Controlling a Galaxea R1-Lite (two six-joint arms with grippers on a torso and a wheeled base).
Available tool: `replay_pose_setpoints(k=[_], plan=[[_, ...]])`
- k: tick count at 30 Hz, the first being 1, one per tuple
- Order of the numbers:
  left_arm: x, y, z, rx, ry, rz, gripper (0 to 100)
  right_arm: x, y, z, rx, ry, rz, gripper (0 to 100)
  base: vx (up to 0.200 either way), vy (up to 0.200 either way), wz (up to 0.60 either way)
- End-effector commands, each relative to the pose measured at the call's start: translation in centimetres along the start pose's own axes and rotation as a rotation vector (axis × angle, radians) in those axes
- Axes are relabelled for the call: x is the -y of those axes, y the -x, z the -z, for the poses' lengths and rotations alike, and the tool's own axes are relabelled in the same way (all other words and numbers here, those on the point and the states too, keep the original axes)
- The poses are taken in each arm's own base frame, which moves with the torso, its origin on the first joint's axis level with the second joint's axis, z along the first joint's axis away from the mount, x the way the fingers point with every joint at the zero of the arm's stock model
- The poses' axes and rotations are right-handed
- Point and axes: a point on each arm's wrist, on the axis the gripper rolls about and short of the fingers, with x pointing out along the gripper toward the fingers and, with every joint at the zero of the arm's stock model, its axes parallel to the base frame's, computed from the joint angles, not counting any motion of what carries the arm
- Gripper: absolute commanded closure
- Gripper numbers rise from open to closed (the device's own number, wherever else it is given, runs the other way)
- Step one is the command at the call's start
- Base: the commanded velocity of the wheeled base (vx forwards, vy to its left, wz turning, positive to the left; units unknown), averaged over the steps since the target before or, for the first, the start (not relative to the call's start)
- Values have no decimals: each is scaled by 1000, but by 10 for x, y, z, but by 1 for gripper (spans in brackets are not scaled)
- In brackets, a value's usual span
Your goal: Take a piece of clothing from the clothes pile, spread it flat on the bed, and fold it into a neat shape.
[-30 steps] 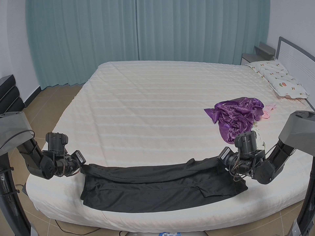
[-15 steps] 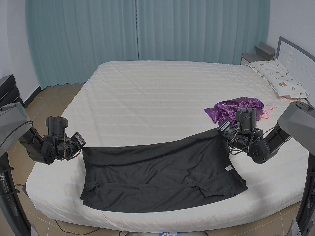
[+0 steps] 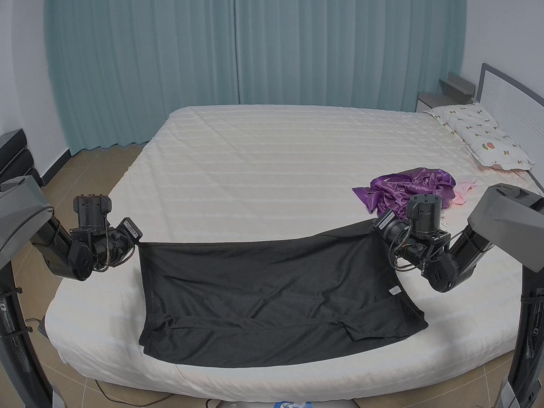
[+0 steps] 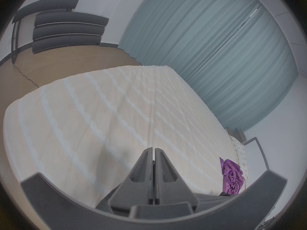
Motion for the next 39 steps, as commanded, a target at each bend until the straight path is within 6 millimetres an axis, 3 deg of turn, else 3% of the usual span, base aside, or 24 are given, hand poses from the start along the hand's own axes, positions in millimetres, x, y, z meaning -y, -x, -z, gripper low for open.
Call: replay_pose_setpoints(k=[1,7,16,32,39], plan=[[-2,-2,0,-1,-2,-3,100,5,-9,-1,10,11,-16,100,0,0,0],[-4,-4,2,-7,-1,-9,100,-4,-18,-6,29,25,-50,100,0,0,0],[-3,-6,3,-7,-3,-8,100,16,-28,10,-4,94,-14,100,0,0,0],[-27,7,30,-114,-89,-93,100,27,-3,15,-88,135,31,100,0,0,0],[-41,14,45,-178,-145,-135,100,44,14,25,-182,191,61,100,0,0,0]])
